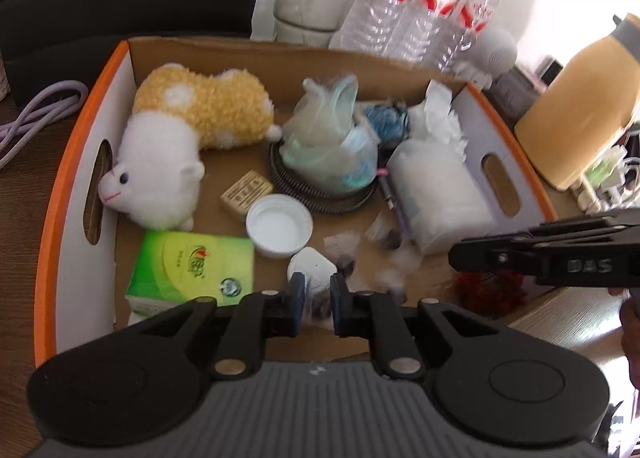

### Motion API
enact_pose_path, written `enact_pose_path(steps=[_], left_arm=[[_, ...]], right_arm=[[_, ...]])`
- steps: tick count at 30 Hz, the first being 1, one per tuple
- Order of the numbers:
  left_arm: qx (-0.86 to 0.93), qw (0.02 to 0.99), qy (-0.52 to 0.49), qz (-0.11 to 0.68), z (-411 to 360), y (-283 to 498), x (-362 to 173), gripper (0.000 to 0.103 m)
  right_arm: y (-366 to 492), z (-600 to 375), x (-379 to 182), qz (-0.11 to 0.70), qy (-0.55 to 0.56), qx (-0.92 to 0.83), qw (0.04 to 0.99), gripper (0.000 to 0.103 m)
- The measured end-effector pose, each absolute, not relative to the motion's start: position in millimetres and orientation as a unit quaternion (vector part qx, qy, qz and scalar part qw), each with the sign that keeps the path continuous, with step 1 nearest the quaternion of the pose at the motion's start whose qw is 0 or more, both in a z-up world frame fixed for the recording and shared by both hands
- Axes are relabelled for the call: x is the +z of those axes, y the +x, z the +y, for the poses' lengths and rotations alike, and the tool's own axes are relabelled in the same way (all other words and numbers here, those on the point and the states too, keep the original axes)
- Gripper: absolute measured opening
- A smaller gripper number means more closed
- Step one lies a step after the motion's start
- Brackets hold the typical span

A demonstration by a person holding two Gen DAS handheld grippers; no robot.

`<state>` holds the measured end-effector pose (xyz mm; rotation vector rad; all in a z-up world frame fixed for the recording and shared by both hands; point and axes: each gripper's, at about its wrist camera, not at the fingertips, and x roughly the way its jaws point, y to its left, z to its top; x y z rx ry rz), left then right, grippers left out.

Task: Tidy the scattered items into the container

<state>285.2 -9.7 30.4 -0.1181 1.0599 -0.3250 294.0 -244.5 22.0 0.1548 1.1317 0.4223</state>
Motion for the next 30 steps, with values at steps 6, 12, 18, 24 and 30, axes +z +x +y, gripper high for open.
enact_pose_path(steps=[6,12,18,24,30], left_arm=[[-0.152,0.852,-0.059,0.497,-2.7,282.8,48.5,0.041],[-0.09,0.87,-0.056,0.481,5.1,279.4,88.6,0.082],[-0.021,0.878,-0.033,0.477,1.0,274.5,114.6,0.103],[0.014,0.878,-0.012,0.479,-2.6,272.0,118.7,0.103],[0.06,0.927,0.036,0.369,-9.7,251.4,123.5,0.103]], right_arm=[[295.9,-248.2,19.4,0.539,0.074,0.178,0.82,0.033],[296.6,-262.3,56.3,0.517,0.08,0.155,0.838,0.067],[304.5,-268.1,83.6,0.509,0.078,0.119,0.849,0.08],[305.4,-255.8,82.2,0.522,0.054,0.062,0.849,0.086],[289.5,-243.6,79.1,0.484,0.024,0.057,0.873,0.086]])
